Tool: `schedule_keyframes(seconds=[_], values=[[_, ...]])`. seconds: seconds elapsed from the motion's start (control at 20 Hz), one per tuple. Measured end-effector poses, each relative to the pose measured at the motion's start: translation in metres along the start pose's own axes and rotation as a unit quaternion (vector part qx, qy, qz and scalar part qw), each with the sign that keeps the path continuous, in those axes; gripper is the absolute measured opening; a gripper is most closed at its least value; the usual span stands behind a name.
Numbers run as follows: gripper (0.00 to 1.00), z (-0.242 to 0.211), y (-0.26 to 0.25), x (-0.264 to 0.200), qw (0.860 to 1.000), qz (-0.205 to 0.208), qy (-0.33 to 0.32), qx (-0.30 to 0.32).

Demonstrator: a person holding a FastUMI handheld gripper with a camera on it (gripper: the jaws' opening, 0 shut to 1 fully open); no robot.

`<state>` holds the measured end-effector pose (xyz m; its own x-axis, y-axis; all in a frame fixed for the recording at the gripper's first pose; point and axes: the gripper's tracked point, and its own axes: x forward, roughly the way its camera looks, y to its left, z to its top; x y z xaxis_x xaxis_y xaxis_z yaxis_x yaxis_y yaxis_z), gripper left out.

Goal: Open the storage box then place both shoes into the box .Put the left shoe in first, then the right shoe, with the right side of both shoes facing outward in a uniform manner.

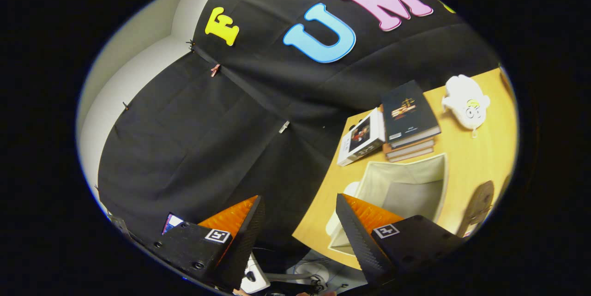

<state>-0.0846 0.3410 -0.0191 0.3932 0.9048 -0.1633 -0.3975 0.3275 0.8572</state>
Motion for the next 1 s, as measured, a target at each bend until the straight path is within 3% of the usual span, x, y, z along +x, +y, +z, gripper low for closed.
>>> schedule_keyframes(seconds=[0.25, 0.5, 0.7, 1.0], values=[[0.96, 0.017, -0.058, -0.062, 0.991, -0.098, -0.035, -0.087], [0.96, 0.016, -0.111, -0.123, 0.975, -0.183, -0.039, -0.117], [0.97, -0.007, -0.156, -0.171, 0.957, -0.251, -0.012, -0.148], [0.96, -0.066, -0.238, -0.183, 0.937, -0.308, 0.056, -0.155]])
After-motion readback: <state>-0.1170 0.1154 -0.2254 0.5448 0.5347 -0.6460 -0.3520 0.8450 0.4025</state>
